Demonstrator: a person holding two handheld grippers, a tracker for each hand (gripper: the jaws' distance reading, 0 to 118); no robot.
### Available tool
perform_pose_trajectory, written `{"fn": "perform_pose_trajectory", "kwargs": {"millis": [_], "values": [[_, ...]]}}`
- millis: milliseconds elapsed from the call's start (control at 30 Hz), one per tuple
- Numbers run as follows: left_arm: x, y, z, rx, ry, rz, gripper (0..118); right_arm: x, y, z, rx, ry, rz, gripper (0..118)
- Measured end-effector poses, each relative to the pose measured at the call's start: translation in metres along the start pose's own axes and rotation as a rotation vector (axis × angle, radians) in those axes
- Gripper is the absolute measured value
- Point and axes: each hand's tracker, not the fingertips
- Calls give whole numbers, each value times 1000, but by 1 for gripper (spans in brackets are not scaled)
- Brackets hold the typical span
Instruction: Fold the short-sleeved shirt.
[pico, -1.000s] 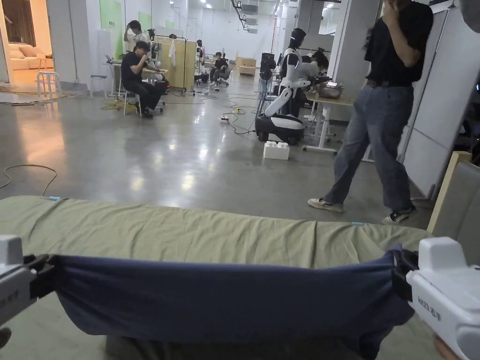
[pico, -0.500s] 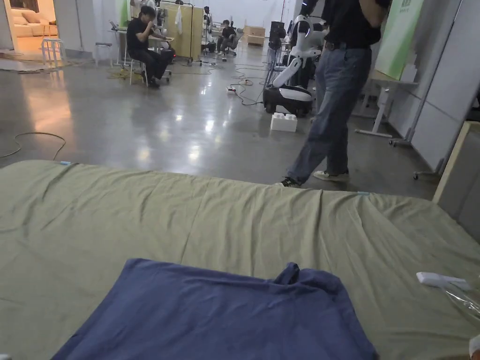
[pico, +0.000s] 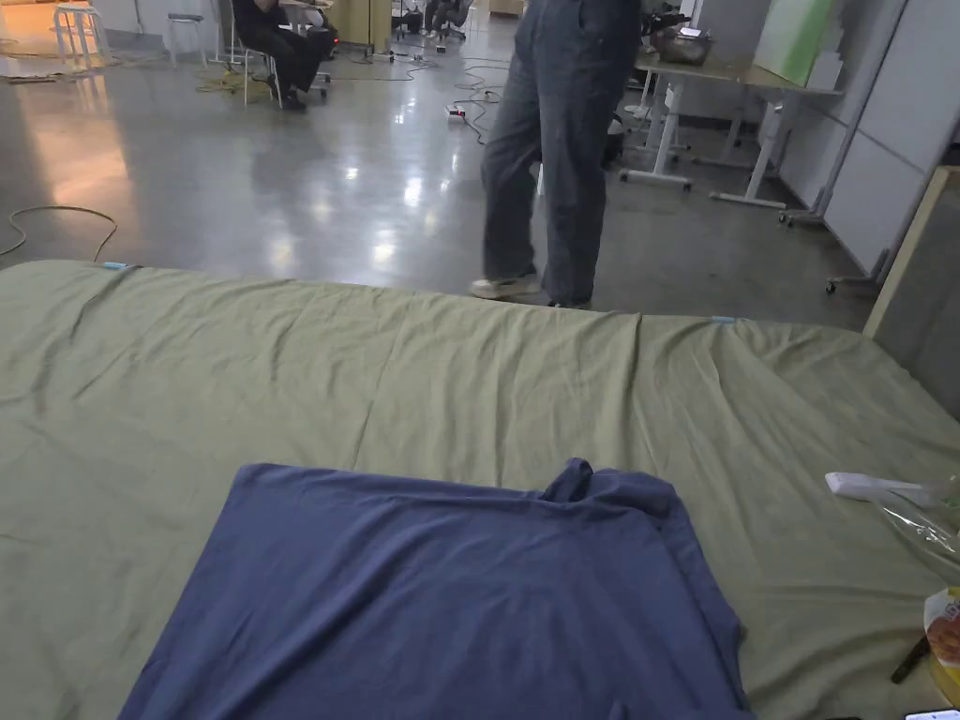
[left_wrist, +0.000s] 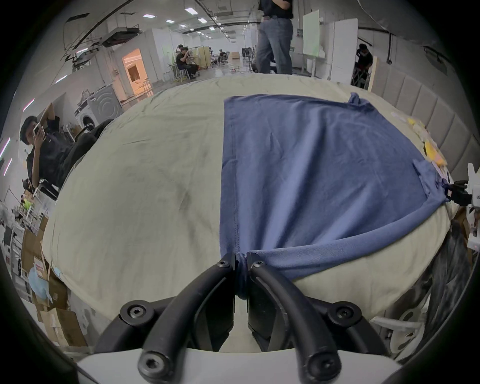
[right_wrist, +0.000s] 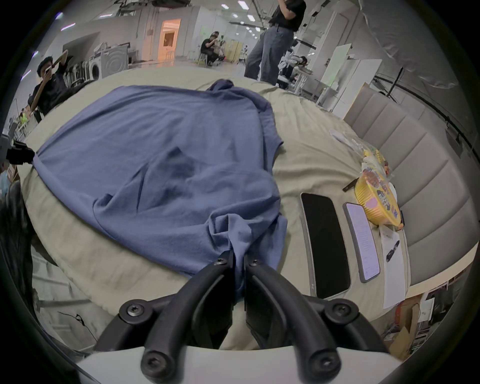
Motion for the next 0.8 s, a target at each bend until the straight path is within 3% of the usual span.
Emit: {"fn": "perform_pose_trajectory", "kwargs": {"millis": [33, 100, 167, 367, 500, 633, 700, 767, 800], "values": [[0, 0, 2, -1, 4, -6, 15, -2, 1, 1, -4, -5, 3, 16], [2, 3, 7, -2, 41, -22, 34, -1, 6, 7, -6, -36, 12, 50], [-4, 9, 14, 45, 59, -11, 48, 2, 16, 18, 59, -62, -10, 72], [-11, 50, 35, 289, 57, 103, 50, 6, 66, 40, 320, -60, -169, 82], [-5, 81, 33, 437, 75, 136, 49, -8, 103, 48, 509, -108, -260, 81], [24, 109, 46, 573, 70, 151, 41, -22, 133, 59, 676, -162, -320, 70], [38, 120, 53, 623, 80, 131, 23, -27, 144, 64, 732, -177, -332, 46], [49, 126, 57, 657, 89, 119, 16, -30, 153, 70, 796, -179, -335, 19], [51, 129, 58, 689, 88, 115, 10, -31, 155, 71, 810, -156, -353, 13]]}}
